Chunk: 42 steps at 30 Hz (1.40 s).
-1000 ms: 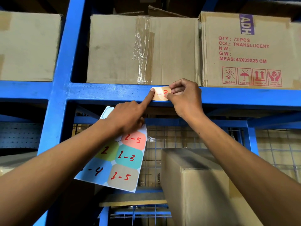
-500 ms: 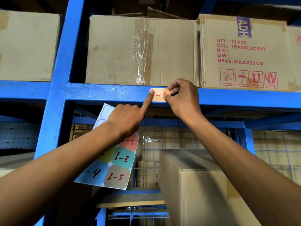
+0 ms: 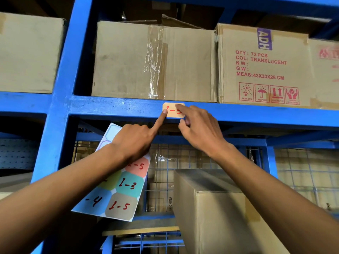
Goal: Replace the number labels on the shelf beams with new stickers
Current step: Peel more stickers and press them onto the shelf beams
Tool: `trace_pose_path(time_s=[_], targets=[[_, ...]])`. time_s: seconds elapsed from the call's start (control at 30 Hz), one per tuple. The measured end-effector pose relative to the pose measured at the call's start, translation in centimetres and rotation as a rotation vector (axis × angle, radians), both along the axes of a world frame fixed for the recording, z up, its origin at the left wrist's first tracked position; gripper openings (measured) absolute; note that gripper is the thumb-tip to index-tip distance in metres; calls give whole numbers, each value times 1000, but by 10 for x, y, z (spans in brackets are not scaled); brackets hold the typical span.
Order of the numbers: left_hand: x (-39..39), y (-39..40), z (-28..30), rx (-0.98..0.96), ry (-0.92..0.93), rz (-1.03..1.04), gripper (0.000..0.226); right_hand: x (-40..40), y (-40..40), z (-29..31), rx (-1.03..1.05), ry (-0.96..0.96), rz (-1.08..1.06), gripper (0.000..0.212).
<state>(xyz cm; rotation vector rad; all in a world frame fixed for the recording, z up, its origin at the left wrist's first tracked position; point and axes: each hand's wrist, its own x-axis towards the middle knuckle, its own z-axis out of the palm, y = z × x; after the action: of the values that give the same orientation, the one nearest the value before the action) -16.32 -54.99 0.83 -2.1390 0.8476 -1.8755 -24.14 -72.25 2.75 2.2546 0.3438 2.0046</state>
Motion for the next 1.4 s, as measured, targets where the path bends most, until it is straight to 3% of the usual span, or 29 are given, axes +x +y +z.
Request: trace_pose_path(time_s=[0.37, 0.63, 0.73, 0.83, 0.93, 1.07, 1.23, 1.4], targets=[[-2, 4, 1, -50, 181, -164, 98, 3, -11, -10, 52, 52, -130, 56], [0, 13, -22, -62, 351, -284, 96, -9, 3, -35, 105, 213, -268, 68], [-3, 22, -32, -88, 426, -369, 92, -20, 20, -54, 219, 239, -185, 57], [-7, 27, -48, -207, 502, -561, 77, -34, 41, -79, 387, 237, 63, 38], [-17, 31, -69, -318, 592, -790, 62, -50, 61, -113, 384, 239, 164, 25], [-38, 38, -89, -451, 629, -1039, 46, -79, 79, -155, 311, 312, 222, 23], [-71, 49, -106, -496, 653, -1132, 40, -108, 90, -180, 218, 294, 121, 32], [-105, 56, -110, -520, 723, -1198, 35, -134, 91, -191, 357, 366, 279, 29]])
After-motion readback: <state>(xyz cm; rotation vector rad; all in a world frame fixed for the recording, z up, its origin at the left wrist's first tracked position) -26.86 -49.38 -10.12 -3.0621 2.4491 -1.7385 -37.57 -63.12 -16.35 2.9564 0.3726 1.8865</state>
